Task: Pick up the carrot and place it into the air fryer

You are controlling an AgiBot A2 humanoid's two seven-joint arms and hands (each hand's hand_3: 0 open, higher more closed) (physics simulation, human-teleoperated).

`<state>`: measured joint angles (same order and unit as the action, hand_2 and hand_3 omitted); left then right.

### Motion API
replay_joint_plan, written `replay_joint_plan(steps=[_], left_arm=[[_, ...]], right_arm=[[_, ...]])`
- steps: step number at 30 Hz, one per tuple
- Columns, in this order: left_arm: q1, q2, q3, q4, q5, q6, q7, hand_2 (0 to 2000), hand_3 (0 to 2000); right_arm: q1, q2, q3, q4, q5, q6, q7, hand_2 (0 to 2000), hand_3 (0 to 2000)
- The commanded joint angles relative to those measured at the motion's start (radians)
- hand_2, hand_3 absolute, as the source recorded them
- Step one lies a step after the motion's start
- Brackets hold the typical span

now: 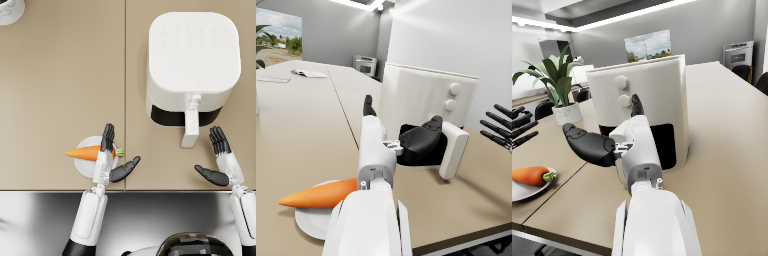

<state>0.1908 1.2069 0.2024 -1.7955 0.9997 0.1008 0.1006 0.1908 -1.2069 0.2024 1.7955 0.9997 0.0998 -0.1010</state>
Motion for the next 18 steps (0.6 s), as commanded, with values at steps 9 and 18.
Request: replay_joint_plan(steps=[9, 18], left_arm=[[0.000, 0.000, 0.000, 0.000, 0.000, 0.000, 0.000, 0, 0], [-0.018, -0.007, -0.002, -0.033, 0.000, -0.029, -0.028, 0, 0]], right_arm=[[0.000, 0.000, 0.000, 0.000, 0.000, 0.000, 0.000, 0, 0], [-0.002, -0.002, 0.007, 0.014, 0.000, -0.028, 0.029, 0, 0]])
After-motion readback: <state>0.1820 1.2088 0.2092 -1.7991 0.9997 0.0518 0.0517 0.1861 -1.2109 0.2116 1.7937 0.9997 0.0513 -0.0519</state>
